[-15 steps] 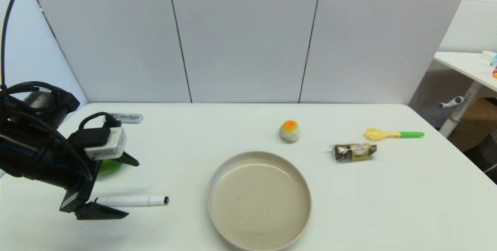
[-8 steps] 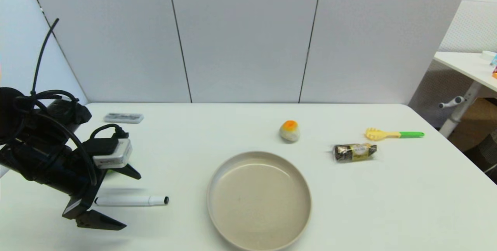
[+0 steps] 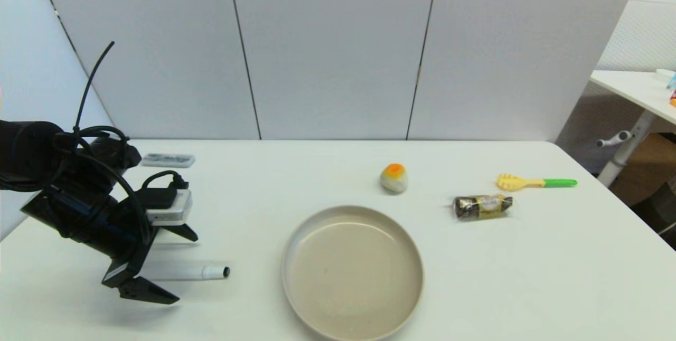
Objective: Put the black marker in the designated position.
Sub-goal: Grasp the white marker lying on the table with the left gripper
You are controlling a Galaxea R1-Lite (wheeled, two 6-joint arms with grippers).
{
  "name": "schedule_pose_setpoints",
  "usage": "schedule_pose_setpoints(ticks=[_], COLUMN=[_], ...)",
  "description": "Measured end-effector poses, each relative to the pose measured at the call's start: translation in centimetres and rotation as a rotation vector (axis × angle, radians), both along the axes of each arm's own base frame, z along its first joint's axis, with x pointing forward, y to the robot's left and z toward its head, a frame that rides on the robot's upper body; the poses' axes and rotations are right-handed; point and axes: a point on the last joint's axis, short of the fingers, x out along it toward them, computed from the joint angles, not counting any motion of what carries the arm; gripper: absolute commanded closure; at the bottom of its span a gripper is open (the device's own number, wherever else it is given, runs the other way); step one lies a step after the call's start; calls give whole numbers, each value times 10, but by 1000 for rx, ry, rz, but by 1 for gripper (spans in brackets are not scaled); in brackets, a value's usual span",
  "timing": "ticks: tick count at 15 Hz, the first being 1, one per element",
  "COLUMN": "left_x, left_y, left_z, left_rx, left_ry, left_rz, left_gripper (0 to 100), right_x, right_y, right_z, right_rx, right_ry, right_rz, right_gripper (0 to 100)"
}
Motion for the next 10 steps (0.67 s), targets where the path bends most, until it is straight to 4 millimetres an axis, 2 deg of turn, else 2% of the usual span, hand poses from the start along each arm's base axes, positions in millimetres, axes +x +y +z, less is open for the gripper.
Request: schedule_pose_setpoints(ticks=[10], left_x=[3], left_y=[0], left_z=[-3], left_rx=[43], left_ry=[5], left_rz=[3], left_gripper=[0], right_x=[0], right_y=[0], right_z=[0], right_rx=[0], right_ry=[0], right_rz=[0], right_gripper=[0])
